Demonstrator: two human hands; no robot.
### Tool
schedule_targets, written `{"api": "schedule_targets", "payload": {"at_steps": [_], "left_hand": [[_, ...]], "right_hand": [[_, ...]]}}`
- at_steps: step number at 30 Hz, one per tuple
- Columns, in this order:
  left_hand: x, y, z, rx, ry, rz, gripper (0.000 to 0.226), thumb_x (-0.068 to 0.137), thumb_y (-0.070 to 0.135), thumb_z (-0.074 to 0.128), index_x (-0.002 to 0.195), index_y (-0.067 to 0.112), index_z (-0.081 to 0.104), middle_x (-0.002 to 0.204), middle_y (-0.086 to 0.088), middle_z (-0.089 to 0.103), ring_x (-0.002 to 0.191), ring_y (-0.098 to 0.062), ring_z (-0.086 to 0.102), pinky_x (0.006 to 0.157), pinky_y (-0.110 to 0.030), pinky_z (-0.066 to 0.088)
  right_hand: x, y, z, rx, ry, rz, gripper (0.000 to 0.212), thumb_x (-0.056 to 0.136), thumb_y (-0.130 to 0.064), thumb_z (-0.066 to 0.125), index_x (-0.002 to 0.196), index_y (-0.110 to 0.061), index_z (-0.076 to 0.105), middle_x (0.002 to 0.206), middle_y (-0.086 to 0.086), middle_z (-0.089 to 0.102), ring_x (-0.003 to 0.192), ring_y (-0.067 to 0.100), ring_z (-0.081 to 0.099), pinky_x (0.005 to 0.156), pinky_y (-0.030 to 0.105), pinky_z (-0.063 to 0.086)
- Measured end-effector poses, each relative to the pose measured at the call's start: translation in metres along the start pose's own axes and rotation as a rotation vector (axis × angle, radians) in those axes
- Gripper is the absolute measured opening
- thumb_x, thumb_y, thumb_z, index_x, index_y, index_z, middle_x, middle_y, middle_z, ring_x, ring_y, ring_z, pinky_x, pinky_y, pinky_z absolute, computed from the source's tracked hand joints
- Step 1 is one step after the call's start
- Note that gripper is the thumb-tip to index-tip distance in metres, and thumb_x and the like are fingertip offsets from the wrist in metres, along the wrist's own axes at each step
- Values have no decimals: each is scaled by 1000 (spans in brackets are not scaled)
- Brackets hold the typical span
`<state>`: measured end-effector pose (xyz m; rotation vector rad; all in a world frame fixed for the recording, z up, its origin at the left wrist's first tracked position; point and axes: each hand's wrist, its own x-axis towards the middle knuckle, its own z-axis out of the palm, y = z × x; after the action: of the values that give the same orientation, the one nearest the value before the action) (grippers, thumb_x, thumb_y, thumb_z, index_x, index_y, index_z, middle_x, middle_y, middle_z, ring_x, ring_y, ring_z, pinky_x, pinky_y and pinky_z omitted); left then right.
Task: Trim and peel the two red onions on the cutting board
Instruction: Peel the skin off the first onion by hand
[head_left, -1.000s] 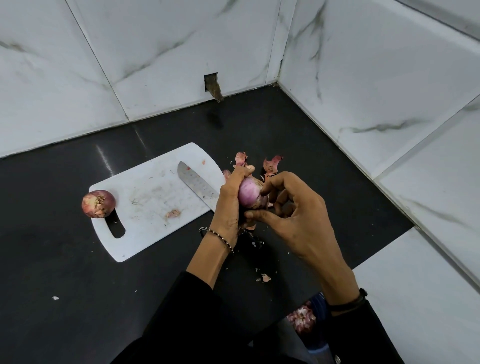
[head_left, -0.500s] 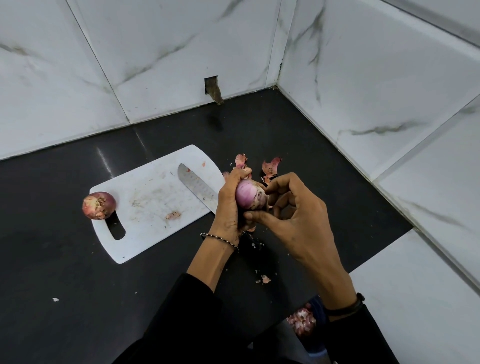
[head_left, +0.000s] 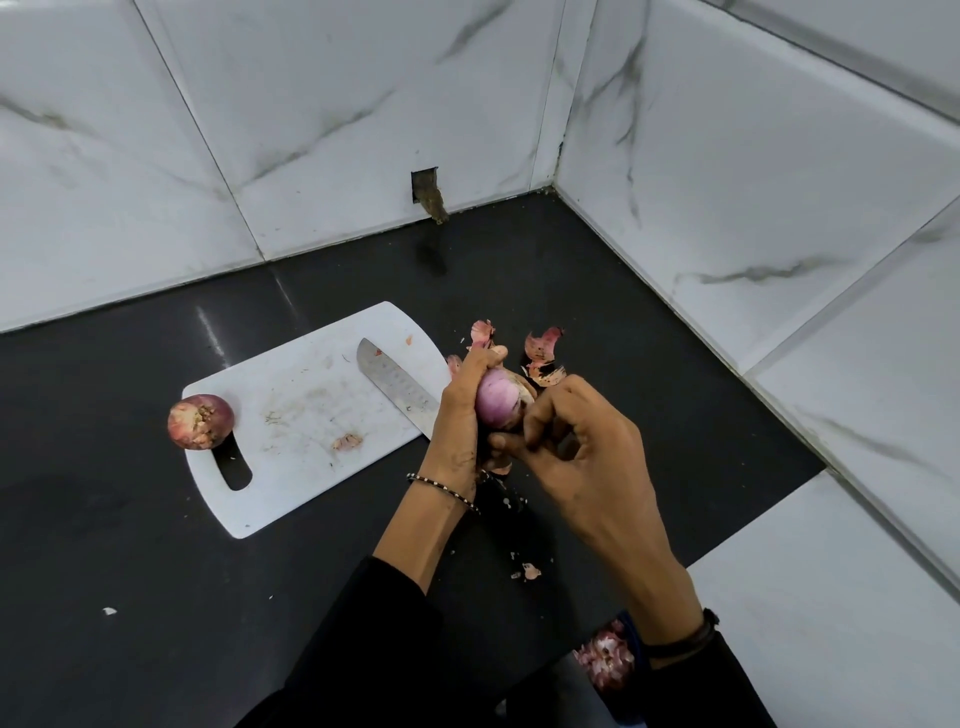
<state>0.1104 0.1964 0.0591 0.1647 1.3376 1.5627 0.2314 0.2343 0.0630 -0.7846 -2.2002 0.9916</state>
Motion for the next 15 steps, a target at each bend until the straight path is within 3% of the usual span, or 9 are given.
{"api": "schedule_targets", "payload": {"at_steps": [3,6,9,11,15], "left_hand": [[0,-2,-2,-71,30,27,36,84,46,60,70,14,60,59,-5,59,51,-19,47,50,-20,34],[-2,-3,-3,-59,30,40,37,86,46,58,72,13,63,65,-7,61,55,-20,52,51,-21,39],[-4,-3,-2,-67,7,36,41,89,44,56,60,18,68,66,-7,63,57,-20,55,51,-22,41],[-5,-4,-1,-81,-2,27,47,90,41,55,51,19,67,62,-4,63,55,-18,56,51,-21,42],[-4,-5,-2,-49,9,22,49,90,46,55,48,20,62,55,-1,57,50,-15,48,48,-19,35]], "right_hand": [[0,-2,-1,53,22,33,37,72,-21,90,76,-22,53,77,-8,58,68,13,53,57,17,44],[2,-5,-4,80,-2,77,39,69,-27,91,85,-28,55,81,-9,61,68,14,58,58,16,47],[3,-6,-6,78,-35,81,47,69,-27,91,98,-36,55,89,-13,63,72,12,62,64,14,50],[2,-5,-8,76,-38,69,47,70,-27,91,104,-32,58,92,-13,63,73,13,63,64,15,50],[0,-5,-7,76,-49,53,40,73,-23,90,101,-28,62,89,-16,62,76,11,62,63,13,48]]}}
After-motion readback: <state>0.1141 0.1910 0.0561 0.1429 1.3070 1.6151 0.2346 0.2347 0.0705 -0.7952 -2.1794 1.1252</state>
